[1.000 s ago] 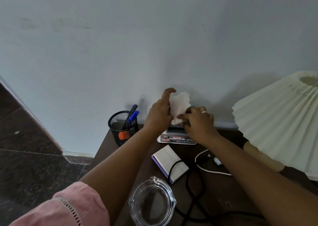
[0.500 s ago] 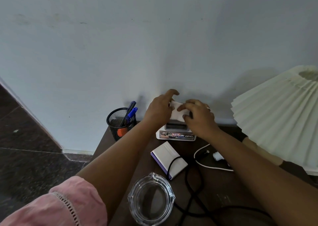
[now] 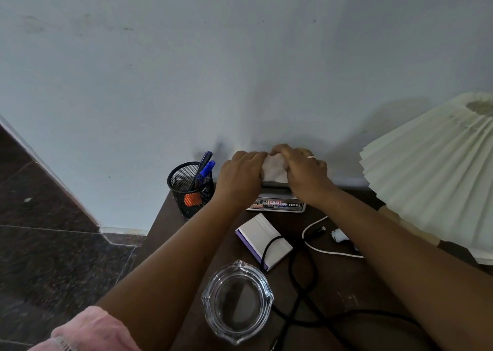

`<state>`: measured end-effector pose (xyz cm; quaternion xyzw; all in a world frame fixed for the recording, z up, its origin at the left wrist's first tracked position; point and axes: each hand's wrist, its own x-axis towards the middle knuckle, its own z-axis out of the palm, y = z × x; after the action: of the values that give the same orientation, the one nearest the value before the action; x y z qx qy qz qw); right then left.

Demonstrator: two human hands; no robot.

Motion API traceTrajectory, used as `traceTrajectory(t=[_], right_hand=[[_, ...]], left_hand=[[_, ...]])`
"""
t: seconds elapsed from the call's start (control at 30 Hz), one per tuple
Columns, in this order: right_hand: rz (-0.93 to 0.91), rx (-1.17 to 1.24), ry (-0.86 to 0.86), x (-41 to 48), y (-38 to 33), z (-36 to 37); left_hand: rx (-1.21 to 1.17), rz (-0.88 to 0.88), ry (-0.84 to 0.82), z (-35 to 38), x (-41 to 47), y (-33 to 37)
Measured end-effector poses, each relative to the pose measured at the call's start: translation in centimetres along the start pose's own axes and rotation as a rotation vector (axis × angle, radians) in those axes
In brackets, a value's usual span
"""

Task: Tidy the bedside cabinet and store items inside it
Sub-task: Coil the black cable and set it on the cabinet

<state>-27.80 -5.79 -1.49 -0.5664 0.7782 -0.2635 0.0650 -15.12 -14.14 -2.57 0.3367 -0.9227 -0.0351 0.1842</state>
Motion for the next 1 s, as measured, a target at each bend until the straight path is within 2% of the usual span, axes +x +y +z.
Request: traceTrajectory(t=[0.13,0.23,0.3,0.37,0.53,0.6,0.67,0.8,0.9,1.0], right_hand=[[0.016,-0.001,0.044,-0.8,-0.6,0.1],[0.0,0.044,0.058,-2.4,-1.5,0.3],[-0.024,0.107,0.107,-4.1,-2.2,0.6],[-0.038,0.16,0.114,-6.4,-3.0,1.0],[0.023,0.239,-0.03,-13.2,-4.0,2.5],[0.071,0.253,-0.105,-15.6,-4.0,2.6],[0.124,0.168,-0.172,-17.4,-3.7,2.3],[0.213,-0.009,-0.252,-20.6,-2.3,1.2],[0.21,-0.124,-0.372,-22.5,-1.5,1.1],[0.159,-0.184,-0.366,-22.8,-1.5,1.3]], left_hand=[[-0.134,0.004,-0.055,-0.6,-0.8,-0.2],[-0.284,-0.037,0.005,-1.3,-3.2,0.2],[-0.424,-0.158,0.014,-2.3,-5.6,0.8],[-0.525,-0.309,-0.045,-3.2,-8.1,1.3],[-0.508,-0.562,-0.3,-4.3,-13.5,1.5],[-0.521,-0.624,-0.325,-4.9,-15.1,2.0],[-0.587,-0.692,-0.321,-5.6,-16.5,3.3],[-0.7,-0.671,-0.359,-6.3,-18.9,7.7],[-0.76,-0.667,-0.468,-5.8,-20.7,10.5],[-0.616,-0.596,-0.565,-4.8,-21.4,11.4]])
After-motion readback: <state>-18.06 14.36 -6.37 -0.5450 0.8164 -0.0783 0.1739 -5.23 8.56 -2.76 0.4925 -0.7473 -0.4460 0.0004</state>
